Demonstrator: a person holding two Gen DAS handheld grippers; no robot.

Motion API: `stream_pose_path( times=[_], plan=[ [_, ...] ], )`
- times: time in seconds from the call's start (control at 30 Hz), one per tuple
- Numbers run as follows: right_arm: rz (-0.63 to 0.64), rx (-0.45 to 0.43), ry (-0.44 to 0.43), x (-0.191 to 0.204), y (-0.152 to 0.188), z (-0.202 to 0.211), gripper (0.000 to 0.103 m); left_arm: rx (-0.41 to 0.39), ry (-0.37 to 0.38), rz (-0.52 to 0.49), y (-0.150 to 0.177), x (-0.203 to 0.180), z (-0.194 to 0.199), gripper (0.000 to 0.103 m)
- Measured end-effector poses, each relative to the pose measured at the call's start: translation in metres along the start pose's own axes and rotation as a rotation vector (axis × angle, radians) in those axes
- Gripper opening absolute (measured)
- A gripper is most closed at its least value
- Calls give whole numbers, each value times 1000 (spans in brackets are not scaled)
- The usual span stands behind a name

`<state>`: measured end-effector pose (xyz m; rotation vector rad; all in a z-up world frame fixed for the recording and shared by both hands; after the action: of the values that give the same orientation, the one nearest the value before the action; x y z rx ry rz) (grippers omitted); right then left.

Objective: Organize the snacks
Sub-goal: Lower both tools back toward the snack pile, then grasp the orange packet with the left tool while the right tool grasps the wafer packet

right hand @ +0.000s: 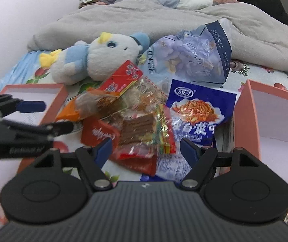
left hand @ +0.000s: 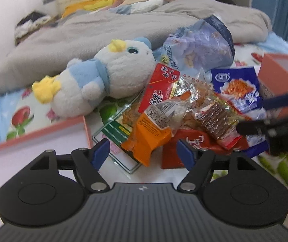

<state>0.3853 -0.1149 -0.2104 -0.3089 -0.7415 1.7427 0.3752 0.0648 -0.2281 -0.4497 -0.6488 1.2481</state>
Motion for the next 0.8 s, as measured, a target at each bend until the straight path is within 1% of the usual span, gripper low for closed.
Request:
stream_pose_path(
  times=[0.07,0.2,0.3,0.4,0.43,0.5,0.57,0.6,0.63,0.7,0.8],
  plan=[
    [-6,20,-9,-1,-6,-12,76,-9,-16,-54,-1,-3,-5,77],
    [49,63,4,6,-13,-35,75,-23,-41,-166,-1,-10,-15,77],
    [72,96,-2,11,-15,-49,75,-29,-55,-215,-1,-15,-23,77],
    [122,100,19,16,-12,-59,76,-52,-66,-237,-1,-19,-28,77],
    [132,99,25,18,-11,-61,78,-64,-67,-244,-1,-21,-29,77],
    [143,107,36,20,-11,-64,77,-67,-72,-263,0,-24,-35,77],
    [146,116,36,20,-12,-66,75,-71,-77,-262,1,-26,-39,76],
    [143,123,31,19,-12,-69,74,-71,-66,-256,2,-26,-40,73],
    [134,130,24,17,-12,-70,71,-70,-49,-249,2,-26,-42,67],
    [129,135,13,16,-11,-69,66,-64,-20,-225,3,-25,-44,60],
    [141,132,13,18,-9,-66,58,-72,-12,-201,4,-24,-44,56]
  ],
)
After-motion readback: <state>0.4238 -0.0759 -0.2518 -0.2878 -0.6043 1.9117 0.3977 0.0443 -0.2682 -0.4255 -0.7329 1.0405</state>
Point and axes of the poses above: each gripper's, at about its wrist camera, not at the fingertips, and z roughly against the way its jaws point, x to its left, y to its underside, the point moved 2 cm from there along -z, roughly the way its jaws point, and after that the axes turned 9 degrees about -z, right-handed, at the moved point
